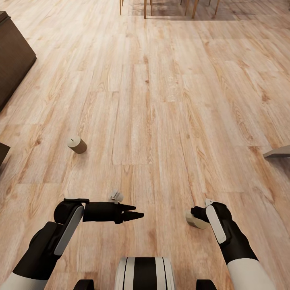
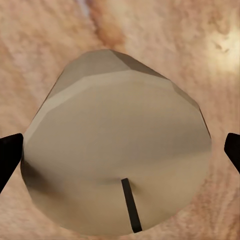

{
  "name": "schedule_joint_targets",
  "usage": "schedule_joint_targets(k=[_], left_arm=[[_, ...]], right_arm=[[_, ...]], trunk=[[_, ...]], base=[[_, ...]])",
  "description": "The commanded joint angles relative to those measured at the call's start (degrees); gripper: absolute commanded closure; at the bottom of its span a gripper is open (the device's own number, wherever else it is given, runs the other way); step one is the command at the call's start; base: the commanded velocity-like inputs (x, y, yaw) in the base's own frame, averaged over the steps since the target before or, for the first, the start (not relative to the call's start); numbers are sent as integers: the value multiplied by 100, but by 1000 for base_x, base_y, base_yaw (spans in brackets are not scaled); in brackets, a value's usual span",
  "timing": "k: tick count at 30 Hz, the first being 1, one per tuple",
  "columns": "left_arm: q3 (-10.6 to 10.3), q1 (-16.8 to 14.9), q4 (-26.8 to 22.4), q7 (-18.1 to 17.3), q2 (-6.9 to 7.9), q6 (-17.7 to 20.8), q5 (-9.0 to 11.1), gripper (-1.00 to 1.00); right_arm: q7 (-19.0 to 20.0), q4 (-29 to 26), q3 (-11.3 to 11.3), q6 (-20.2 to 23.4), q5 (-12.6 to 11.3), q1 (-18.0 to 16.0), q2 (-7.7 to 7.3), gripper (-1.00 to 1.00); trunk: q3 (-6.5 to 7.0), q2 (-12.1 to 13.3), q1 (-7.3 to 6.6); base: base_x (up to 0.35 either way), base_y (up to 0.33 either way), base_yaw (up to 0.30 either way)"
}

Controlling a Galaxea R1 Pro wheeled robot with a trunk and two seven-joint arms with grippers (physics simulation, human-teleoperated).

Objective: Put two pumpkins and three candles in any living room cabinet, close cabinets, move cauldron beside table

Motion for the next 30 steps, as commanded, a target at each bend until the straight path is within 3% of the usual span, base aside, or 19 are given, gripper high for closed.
schedule_joint_targets(k=[1, 2, 3, 30], left_arm=[[-4, -3, -1, -13, 3, 20, -2, -100], [-4, -3, -1, -13, 2, 20, 0, -100], [-4, -3, -1, -13, 4, 20, -1, -100], [-4, -3, 7, -13, 9, 20, 6, -100]], right_arm=[[-52, -5, 3, 13, -57, -2, -1, -100], [-52, -5, 4, 13, -57, -2, -1, -100], [-53, -5, 3, 13, -57, -2, -1, 100], [-44, -4, 2, 14, -66, -2, -1, 100]], trunk=[[-3, -1, -1], [-3, -1, -1], [-3, -1, -1], [-3, -1, -1]], base=[[0, 0, 0], [0, 0, 0], [0, 0, 0], [0, 0, 0]])
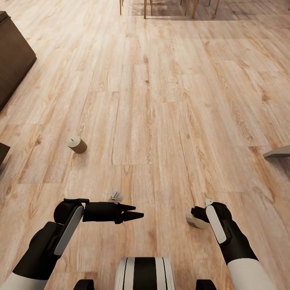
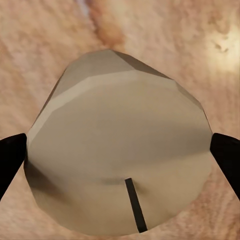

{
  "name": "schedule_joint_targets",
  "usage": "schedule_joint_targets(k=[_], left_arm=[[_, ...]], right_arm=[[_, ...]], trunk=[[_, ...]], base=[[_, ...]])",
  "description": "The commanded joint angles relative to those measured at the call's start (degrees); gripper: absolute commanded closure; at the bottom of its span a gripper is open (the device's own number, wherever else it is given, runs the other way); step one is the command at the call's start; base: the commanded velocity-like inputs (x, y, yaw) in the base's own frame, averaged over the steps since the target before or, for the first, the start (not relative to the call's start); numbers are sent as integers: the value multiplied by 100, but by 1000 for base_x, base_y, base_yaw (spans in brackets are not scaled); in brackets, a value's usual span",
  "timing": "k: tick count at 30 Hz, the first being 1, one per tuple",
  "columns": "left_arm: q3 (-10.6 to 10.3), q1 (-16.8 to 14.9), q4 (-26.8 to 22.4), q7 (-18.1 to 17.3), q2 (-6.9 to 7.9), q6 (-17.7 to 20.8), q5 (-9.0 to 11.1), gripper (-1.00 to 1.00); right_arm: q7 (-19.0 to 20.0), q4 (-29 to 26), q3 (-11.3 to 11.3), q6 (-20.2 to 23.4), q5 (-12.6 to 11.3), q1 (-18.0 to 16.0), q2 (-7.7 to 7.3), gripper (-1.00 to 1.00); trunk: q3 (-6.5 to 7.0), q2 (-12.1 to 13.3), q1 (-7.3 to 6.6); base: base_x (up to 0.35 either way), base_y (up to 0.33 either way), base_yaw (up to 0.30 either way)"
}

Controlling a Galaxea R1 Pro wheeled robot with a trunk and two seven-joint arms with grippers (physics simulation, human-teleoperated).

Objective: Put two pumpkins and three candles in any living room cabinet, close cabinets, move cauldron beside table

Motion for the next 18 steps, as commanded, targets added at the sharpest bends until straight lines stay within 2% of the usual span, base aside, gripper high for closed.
schedule_joint_targets(k=[1, 13, 15, 18], left_arm=[[-4, -3, -1, -13, 3, 20, -1, -100], [6, -4, 5, -2, 2, 20, -16, -100], [55, -4, 9, 5, 5, 20, -33, -100], [322, -4, 16, 18, 30, 20, -56, -100]], right_arm=[[-51, -5, 1, 6, -81, -2, -1, 100], [-57, -15, 6, 7, -92, 1, 2, 100], [-65, -33, 7, 7, -85, 4, 5, 100], [-73, -88, 15, 6, -80, 14, 7, 100]], trunk=[[19, 0, -3], [285, 16, -34], [329, 19, -39], [396, 23, -47]], base=[[0, 0, 0], [0, 0, 0], [0, 0, 0], [0, 0, 0]])
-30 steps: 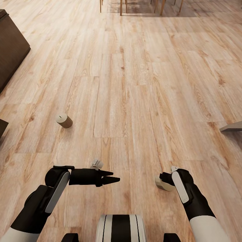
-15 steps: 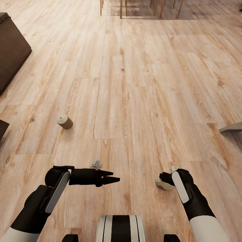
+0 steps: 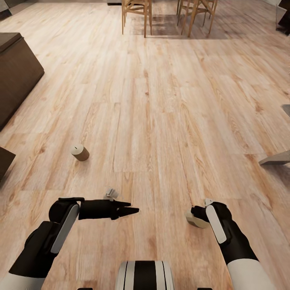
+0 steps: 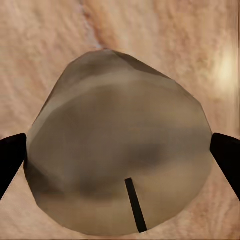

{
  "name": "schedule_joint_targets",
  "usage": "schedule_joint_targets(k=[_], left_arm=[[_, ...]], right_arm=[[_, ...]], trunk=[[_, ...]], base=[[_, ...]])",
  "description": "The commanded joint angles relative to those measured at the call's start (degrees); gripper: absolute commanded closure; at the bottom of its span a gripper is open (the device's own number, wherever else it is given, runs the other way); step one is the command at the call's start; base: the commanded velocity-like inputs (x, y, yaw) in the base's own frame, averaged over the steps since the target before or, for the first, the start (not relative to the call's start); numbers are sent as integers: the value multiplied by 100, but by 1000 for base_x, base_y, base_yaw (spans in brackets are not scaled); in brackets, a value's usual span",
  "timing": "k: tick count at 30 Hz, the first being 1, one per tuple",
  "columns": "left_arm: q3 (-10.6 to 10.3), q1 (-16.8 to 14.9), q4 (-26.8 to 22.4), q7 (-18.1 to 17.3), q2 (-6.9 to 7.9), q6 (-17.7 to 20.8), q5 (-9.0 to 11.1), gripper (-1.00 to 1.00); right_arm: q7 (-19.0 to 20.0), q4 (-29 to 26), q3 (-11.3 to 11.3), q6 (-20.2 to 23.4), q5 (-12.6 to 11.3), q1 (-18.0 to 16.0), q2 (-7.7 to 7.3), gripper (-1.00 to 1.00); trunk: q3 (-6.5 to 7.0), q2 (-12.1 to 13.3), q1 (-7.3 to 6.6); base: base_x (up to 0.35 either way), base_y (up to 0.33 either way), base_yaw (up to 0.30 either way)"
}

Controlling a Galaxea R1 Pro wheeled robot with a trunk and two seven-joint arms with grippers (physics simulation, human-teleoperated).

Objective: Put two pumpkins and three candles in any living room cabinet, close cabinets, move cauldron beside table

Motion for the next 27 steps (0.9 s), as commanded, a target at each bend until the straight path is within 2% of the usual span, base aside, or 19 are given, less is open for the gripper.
schedule_joint_targets(k=[1, 2, 5, 7, 9, 12, 14, 15, 20, 23, 24, 27], left_arm=[[54, -3, 0, -11, 7, 21, -5, -100], [175, -3, 7, 0, 23, 21, -14, -100], [272, -3, 27, 50, 153, 21, -28, -100], [411, -3, 36, 214, 250, 21, -33, -100], [527, -3, 42, 372, 275, 21, -37, -100], [729, -3, 48, 964, 305, 21, -39, -100], [780, -6, 47, 1381, 309, 21, -39, -100], [801, -8, 45, 1703, 296, 21, -38, -100], [829, -11, 43, 2800, 254, 21, -34, -100], [832, -11, 43, 3280, 245, 21, -38, -100], [833, -12, 43, 3720, 242, 21, -37, -100], [836, -12, 43, 4042, 241, 21, -33, -100]], right_arm=[[-52, -15, 3, 16, -61, 1, -1, 100], [-53, -108, 8, 30, -62, 7, 5, 100], [-54, -411, 12, 65, -65, 25, 15, 100], [-60, -615, 11, 83, -100, 36, 19, 100], [-61, -670, 13, 87, -112, 41, 25, 100], [-63, -735, 27, 96, -126, 47, 43, 100], [-63, -750, 32, 100, -129, 50, 54, 100], [-63, -756, 34, 101, -129, 48, 60, 100], [-64, -765, 36, 103, -130, 47, 68, 100], [-64, -767, 40, 103, -130, 45, 76, 100], [-64, -770, 150, 174, -128, 44, 84, 100], [-67, -805, 232, 274, -128, 44, 86, 100]], trunk=[[19, 0, -3], [41, 2, -6], [108, 6, -13], [152, 8, -19], [196, 11, -24], [263, 15, -31], [307, 18, -37], [329, 19, -39], [440, 26, -52], [507, 30, -60], [529, 31, -62], [595, 35, -70]], base=[[0, 0, 0], [0, 0, 0], [0, 0, 0], [0, 0, 0], [0, 0, 0], [0, 0, 0], [0, 0, 0], [0, 0, 0], [0, 0, 0], [0, 0, 0], [0, 0, 0], [0, 0, 0]])
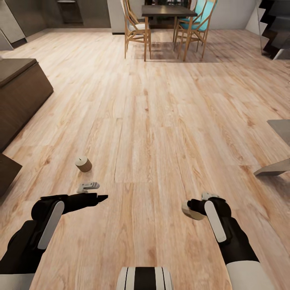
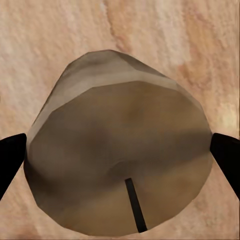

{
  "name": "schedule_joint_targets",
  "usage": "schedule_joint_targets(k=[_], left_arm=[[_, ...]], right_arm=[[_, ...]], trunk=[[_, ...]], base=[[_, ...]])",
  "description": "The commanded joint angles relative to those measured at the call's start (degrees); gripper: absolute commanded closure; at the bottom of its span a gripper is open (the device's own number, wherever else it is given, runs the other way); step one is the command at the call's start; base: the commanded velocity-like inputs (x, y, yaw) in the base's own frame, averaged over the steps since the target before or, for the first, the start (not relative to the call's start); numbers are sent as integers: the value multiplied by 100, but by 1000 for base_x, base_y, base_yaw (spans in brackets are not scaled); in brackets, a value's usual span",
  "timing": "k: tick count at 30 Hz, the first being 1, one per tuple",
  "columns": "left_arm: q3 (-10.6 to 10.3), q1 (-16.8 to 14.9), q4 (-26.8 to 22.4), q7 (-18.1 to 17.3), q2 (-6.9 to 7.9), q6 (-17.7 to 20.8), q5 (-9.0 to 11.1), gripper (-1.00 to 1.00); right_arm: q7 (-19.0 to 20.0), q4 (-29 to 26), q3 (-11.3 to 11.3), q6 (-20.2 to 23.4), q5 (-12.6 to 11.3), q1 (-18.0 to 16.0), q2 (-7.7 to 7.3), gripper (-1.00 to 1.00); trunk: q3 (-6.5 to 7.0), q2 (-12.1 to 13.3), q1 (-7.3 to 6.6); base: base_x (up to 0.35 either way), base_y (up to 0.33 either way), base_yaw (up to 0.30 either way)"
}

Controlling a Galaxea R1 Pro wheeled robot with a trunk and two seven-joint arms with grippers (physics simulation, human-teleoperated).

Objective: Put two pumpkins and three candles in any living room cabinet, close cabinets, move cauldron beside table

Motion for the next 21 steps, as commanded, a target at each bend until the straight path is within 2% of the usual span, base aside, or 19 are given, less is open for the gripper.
schedule_joint_targets(k=[1, 11, 18, 21], left_arm=[[-2, -3, -3, 85, 2, 17, -39, -100], [-8, -5, 1, 1113, 2, 17, -58, -100], [-41, -13, 71, 1631, -3, 17, -69, -100], [-49, -22, 333, 1748, -6, 17, -70, -100]], right_arm=[[-54, -25, 17, 28, -79, -2, 1, 100], [-57, -57, 49, 62, -83, -2, 2, 100], [-58, -59, 52, 60, -85, -2, 2, 100], [-57, -57, 56, 60, -85, -2, 2, 100]], trunk=[[19, 0, -3], [240, 13, -29], [399, 23, -47], [476, 27, -55]], base=[[0, 0, 0], [0, 0, 0], [0, 0, 23], [0, 0, 165]])
